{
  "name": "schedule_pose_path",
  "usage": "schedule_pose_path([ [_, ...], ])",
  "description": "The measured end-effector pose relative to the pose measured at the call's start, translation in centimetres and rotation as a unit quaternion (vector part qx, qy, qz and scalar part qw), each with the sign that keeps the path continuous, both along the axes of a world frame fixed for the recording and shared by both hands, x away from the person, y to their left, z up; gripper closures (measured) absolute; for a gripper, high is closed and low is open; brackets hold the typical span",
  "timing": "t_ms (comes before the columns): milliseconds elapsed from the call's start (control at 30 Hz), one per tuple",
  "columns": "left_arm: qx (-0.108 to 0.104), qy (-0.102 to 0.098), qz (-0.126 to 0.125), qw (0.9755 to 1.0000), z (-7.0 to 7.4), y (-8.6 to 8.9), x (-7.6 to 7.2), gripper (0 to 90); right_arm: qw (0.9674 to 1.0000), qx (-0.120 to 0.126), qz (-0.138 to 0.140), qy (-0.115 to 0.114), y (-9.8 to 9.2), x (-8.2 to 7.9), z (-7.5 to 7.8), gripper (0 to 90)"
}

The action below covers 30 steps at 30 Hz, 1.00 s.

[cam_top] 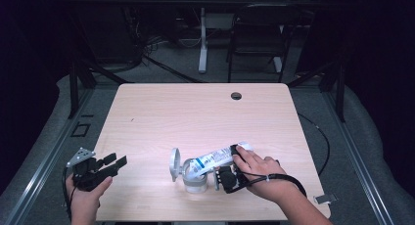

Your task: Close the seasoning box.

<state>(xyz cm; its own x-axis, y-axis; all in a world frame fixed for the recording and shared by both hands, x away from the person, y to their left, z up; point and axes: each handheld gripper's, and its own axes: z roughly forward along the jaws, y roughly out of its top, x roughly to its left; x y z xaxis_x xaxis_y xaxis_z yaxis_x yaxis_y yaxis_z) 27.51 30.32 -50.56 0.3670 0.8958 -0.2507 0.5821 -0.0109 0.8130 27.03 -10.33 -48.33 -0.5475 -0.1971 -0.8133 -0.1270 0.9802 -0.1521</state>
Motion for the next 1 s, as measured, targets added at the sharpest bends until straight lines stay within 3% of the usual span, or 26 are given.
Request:
schedule_pose_path([
  [1000, -0.003, 0.001, 0.003, 1.0, -0.12, 0.1, 0.02, 49.7, 1.0, -0.005, 0.003, 0.0, 0.08, -0.04, 0.15, 44.8],
])
